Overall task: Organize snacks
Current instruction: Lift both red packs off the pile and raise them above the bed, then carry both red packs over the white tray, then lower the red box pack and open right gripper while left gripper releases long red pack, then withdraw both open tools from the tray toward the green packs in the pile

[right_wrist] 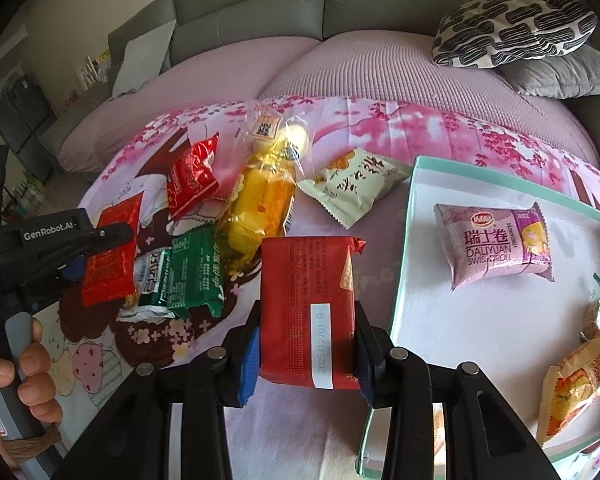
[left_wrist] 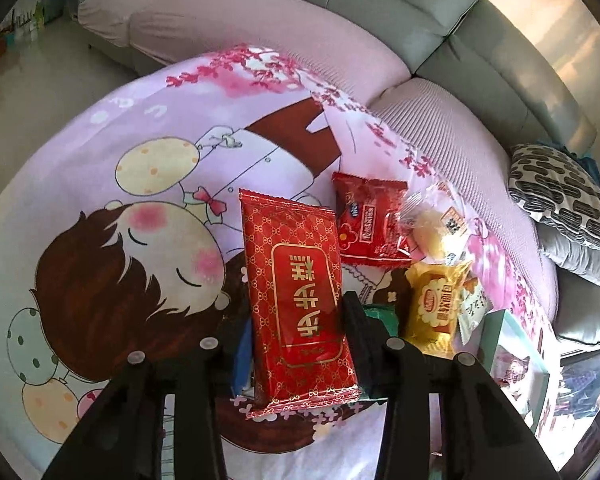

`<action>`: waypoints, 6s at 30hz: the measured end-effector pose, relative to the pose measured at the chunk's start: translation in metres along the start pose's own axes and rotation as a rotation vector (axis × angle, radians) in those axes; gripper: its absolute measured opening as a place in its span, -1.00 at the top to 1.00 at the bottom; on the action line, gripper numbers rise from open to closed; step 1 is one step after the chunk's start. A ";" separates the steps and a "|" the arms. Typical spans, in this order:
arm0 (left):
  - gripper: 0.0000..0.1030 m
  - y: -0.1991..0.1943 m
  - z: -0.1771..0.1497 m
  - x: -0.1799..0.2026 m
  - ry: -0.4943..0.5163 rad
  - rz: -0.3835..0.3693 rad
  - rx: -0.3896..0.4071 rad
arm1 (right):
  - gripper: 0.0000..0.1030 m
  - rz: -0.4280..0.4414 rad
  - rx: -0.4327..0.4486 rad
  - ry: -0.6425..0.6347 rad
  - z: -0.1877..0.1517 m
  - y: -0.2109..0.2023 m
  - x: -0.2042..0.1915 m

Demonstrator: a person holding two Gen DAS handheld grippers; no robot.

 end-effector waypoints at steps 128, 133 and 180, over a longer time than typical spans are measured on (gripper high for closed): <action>-0.98 0.037 -0.077 0.135 0.303 0.131 -0.015 | -1.00 -0.284 -0.063 0.300 0.001 -0.021 0.167; -0.98 0.033 -0.073 0.134 0.300 0.109 0.006 | -1.00 -0.278 -0.064 0.291 0.000 -0.019 0.166; -0.99 -0.012 0.005 -0.018 0.094 0.084 0.079 | -1.00 0.106 0.127 0.003 0.018 -0.016 -0.004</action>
Point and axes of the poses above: each gripper's, at about its wrist camera, not at the fingertips, and y roughly the way its jaws point, x to its right, z to its top, the point moved 3 cm from there along y, roughly the way its jaws point, and after that the axes turned 8 degrees about -z, right-handed, at the moved point
